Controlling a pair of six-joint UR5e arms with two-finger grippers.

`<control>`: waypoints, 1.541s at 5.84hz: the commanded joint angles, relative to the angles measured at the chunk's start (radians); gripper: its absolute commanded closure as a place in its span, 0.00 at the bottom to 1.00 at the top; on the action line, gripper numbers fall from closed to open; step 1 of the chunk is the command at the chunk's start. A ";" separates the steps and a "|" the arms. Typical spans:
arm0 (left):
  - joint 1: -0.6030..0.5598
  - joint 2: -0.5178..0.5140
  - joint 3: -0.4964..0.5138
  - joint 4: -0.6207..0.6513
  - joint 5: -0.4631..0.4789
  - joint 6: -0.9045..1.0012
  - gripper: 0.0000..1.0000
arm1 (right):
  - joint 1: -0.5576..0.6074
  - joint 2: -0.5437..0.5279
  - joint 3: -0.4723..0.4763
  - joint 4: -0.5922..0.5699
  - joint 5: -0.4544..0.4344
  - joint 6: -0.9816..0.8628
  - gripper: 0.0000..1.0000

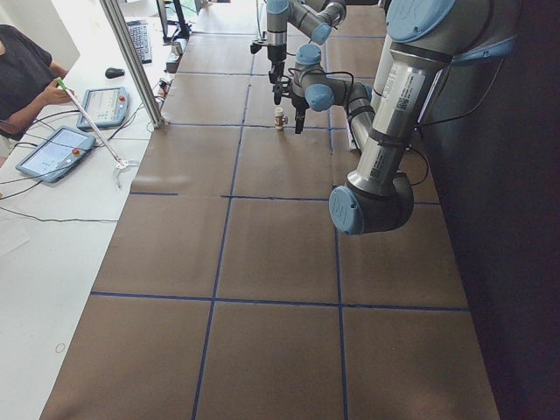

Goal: Assemble PPR valve and pipe with both arms
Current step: 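Carry the chrome fitting with the right gripper above the valve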

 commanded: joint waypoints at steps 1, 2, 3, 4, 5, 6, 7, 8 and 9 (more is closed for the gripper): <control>-0.002 0.020 0.007 0.002 -0.010 -0.007 0.00 | -0.029 0.038 -0.060 -0.007 -0.044 0.062 1.00; -0.002 0.022 0.007 0.002 0.001 -0.007 0.00 | -0.052 0.031 -0.060 -0.026 -0.084 0.068 1.00; -0.002 0.022 0.010 0.003 0.002 -0.005 0.00 | -0.054 0.030 -0.056 -0.049 -0.087 0.068 1.00; -0.002 0.022 0.010 0.003 0.004 -0.007 0.00 | -0.057 0.027 -0.057 -0.050 -0.089 0.068 1.00; -0.002 0.022 0.010 0.003 0.006 -0.007 0.00 | -0.067 0.028 -0.059 -0.050 -0.096 0.073 1.00; -0.002 0.022 0.008 0.002 0.016 -0.007 0.00 | -0.074 0.028 -0.059 -0.050 -0.101 0.073 1.00; -0.002 0.022 0.007 0.002 0.016 -0.007 0.00 | -0.078 0.025 -0.059 -0.050 -0.101 0.073 1.00; -0.002 0.022 0.007 0.002 0.018 -0.007 0.00 | -0.078 0.028 -0.059 -0.050 -0.102 0.073 1.00; -0.002 0.022 0.004 0.002 0.019 -0.009 0.00 | -0.078 0.027 -0.060 -0.050 -0.109 0.073 1.00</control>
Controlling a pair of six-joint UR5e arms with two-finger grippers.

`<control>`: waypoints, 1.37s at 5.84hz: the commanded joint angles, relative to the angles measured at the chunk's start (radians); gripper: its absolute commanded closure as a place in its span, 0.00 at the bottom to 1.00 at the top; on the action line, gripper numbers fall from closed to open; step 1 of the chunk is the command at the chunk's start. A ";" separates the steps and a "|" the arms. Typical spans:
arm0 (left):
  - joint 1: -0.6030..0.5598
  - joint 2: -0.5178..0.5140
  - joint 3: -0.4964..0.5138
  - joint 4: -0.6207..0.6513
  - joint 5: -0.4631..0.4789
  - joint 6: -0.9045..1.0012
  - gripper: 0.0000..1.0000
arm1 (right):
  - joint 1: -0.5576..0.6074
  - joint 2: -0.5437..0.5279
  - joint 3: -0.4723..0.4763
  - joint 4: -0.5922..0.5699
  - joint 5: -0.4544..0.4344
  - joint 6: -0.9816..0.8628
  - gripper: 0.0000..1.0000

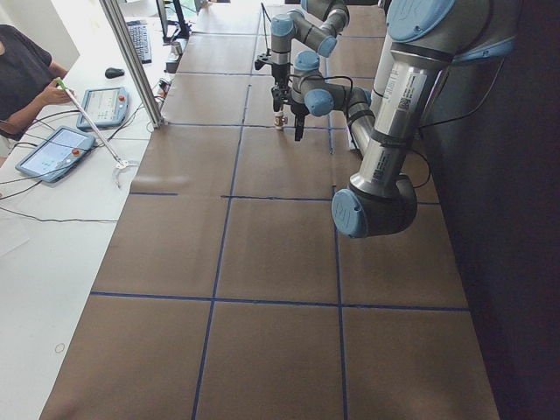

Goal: Assemble PPR valve and pipe with both arms
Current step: 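Lower the chrome fitting onto the valve's white socket with the right gripper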

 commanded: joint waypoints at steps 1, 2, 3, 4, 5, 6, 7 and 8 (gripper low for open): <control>0.000 0.000 -0.004 0.000 0.000 -0.001 0.00 | -0.001 0.001 -0.001 0.000 -0.008 0.000 1.00; 0.000 0.000 -0.005 0.000 0.002 -0.001 0.00 | -0.001 0.003 -0.002 0.000 -0.015 0.000 1.00; 0.000 0.000 -0.007 0.000 0.002 -0.001 0.00 | 0.001 0.001 -0.004 0.002 -0.017 0.000 1.00; 0.000 0.000 -0.007 0.000 0.002 -0.001 0.00 | -0.001 0.003 -0.005 0.002 -0.024 0.000 1.00; 0.000 0.000 -0.007 0.000 0.002 -0.003 0.00 | -0.001 0.000 -0.005 0.002 -0.025 0.000 1.00; 0.000 0.000 -0.007 0.000 0.002 -0.003 0.00 | -0.001 -0.003 -0.007 0.002 -0.025 -0.001 1.00; 0.000 0.000 -0.007 0.000 0.002 -0.001 0.00 | -0.001 -0.004 -0.010 0.003 -0.025 -0.002 1.00; 0.000 0.000 -0.007 0.000 0.002 -0.001 0.00 | -0.005 -0.007 -0.015 0.003 -0.025 0.000 0.99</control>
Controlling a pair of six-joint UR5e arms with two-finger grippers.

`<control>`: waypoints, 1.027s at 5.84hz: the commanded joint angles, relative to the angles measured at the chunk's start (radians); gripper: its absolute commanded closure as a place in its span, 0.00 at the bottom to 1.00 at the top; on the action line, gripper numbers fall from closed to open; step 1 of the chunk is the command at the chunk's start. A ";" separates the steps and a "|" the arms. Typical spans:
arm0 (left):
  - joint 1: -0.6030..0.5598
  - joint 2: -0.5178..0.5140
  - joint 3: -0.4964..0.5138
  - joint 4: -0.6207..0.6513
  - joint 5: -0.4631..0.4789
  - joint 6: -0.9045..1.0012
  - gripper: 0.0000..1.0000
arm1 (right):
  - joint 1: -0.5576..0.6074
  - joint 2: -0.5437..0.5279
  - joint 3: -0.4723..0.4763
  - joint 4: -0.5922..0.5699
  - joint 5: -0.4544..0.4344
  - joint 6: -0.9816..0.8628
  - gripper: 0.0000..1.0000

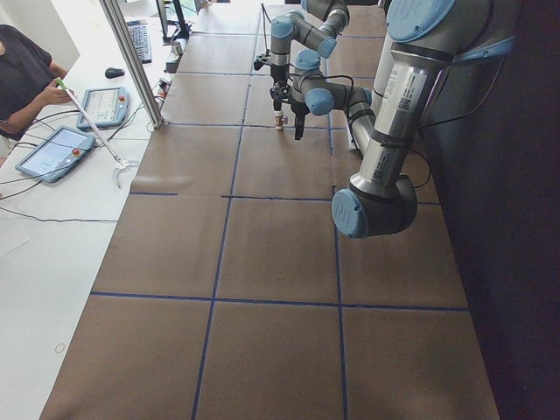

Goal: Assemble PPR valve and pipe with both arms
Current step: 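Lower the chrome fitting onto the valve's white socket with the right gripper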

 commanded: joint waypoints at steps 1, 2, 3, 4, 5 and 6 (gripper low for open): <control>0.000 0.000 0.000 0.000 0.000 -0.001 0.00 | -0.006 -0.001 -0.007 0.002 0.000 0.001 0.96; 0.000 0.000 0.000 0.000 0.000 -0.001 0.00 | -0.007 0.001 -0.013 0.006 0.000 0.001 0.77; 0.000 0.000 0.000 0.000 0.000 -0.001 0.00 | -0.007 0.004 -0.016 0.007 0.000 0.001 0.62; 0.000 0.000 0.000 0.000 0.000 0.000 0.00 | -0.007 0.007 -0.016 0.007 0.000 0.001 0.52; 0.000 0.000 0.000 0.000 0.000 0.000 0.00 | -0.007 0.007 -0.018 0.008 0.000 0.003 0.46; 0.000 0.000 -0.002 0.000 0.000 -0.001 0.00 | -0.006 0.007 -0.018 0.008 0.000 0.003 0.46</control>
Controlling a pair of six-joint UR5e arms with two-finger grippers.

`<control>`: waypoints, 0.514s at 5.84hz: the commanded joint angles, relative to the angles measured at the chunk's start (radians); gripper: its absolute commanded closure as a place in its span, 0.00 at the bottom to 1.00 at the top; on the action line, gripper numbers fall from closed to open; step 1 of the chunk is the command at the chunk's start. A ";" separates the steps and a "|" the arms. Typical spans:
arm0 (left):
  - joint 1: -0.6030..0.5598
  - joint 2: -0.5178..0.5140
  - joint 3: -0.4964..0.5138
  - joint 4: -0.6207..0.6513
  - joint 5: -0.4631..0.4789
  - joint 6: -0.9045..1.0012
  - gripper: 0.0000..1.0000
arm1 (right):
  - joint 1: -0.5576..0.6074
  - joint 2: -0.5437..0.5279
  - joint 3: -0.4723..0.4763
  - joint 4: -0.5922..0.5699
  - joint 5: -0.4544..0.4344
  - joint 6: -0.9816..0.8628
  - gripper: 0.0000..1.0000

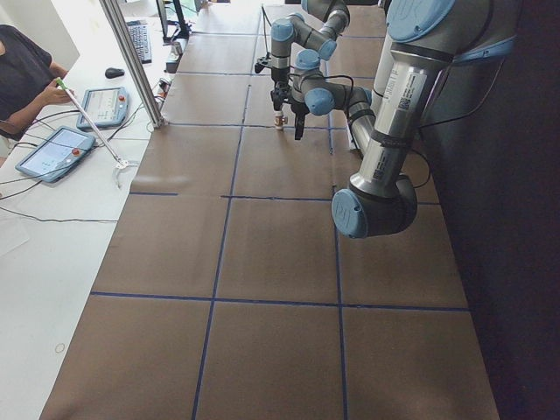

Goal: Assemble PPR valve and pipe with both arms
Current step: 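Lower the chrome fitting onto the valve's white socket with the right gripper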

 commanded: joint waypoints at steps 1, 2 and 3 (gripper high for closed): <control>0.000 0.000 0.001 0.000 -0.002 -0.001 0.00 | 0.001 0.000 0.010 0.002 0.000 -0.001 0.06; 0.003 0.000 -0.001 0.000 -0.002 -0.027 0.00 | 0.004 -0.006 0.041 0.002 0.000 -0.003 0.00; 0.000 0.005 -0.001 0.000 -0.002 -0.027 0.00 | 0.035 -0.076 0.168 0.000 0.011 -0.006 0.00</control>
